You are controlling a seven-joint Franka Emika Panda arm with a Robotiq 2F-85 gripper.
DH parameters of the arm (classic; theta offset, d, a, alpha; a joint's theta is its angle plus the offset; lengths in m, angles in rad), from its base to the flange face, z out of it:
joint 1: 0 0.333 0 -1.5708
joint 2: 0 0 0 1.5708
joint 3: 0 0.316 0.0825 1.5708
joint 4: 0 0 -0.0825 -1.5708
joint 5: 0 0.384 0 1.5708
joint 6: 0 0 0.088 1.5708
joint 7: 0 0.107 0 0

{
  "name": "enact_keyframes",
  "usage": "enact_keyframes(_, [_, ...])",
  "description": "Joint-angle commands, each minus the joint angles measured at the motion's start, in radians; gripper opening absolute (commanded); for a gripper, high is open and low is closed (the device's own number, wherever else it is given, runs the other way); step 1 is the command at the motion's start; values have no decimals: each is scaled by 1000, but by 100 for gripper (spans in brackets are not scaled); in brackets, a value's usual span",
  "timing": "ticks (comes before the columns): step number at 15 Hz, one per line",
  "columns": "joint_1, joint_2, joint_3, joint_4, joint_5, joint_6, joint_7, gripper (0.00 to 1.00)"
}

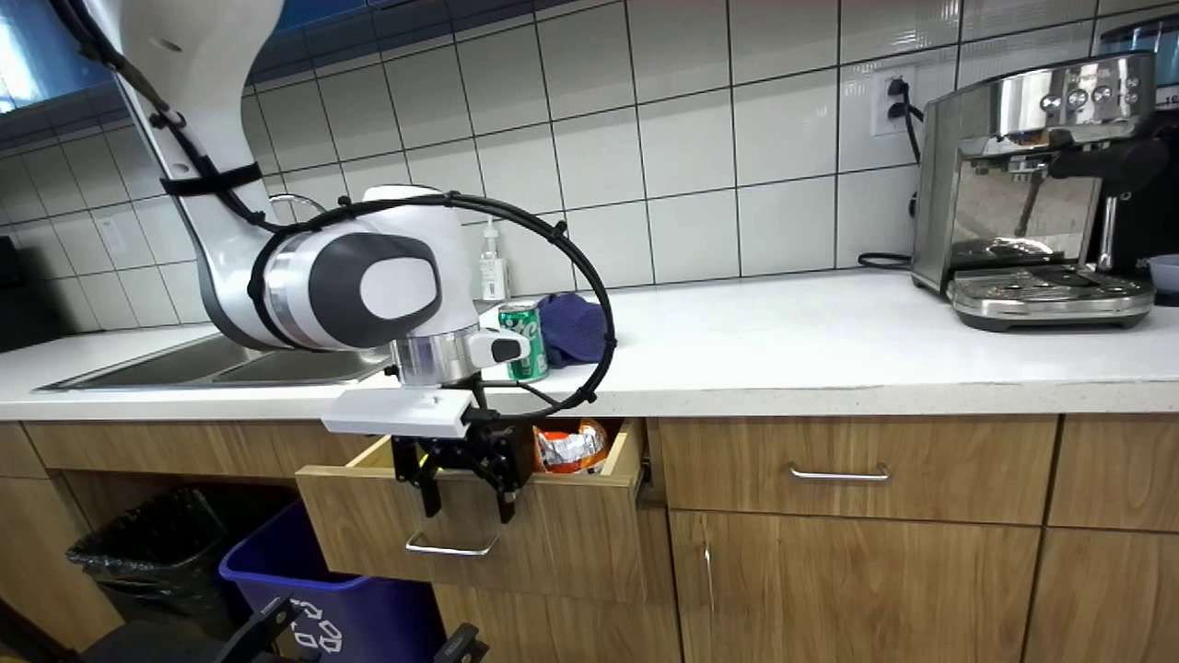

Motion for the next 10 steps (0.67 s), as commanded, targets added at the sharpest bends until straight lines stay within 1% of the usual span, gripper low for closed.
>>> enact_keyframes(1, [-35, 3, 30, 0, 12, 50, -43, 100])
enact_keyframes(10, [-71, -5, 48, -1, 18, 90, -47, 100])
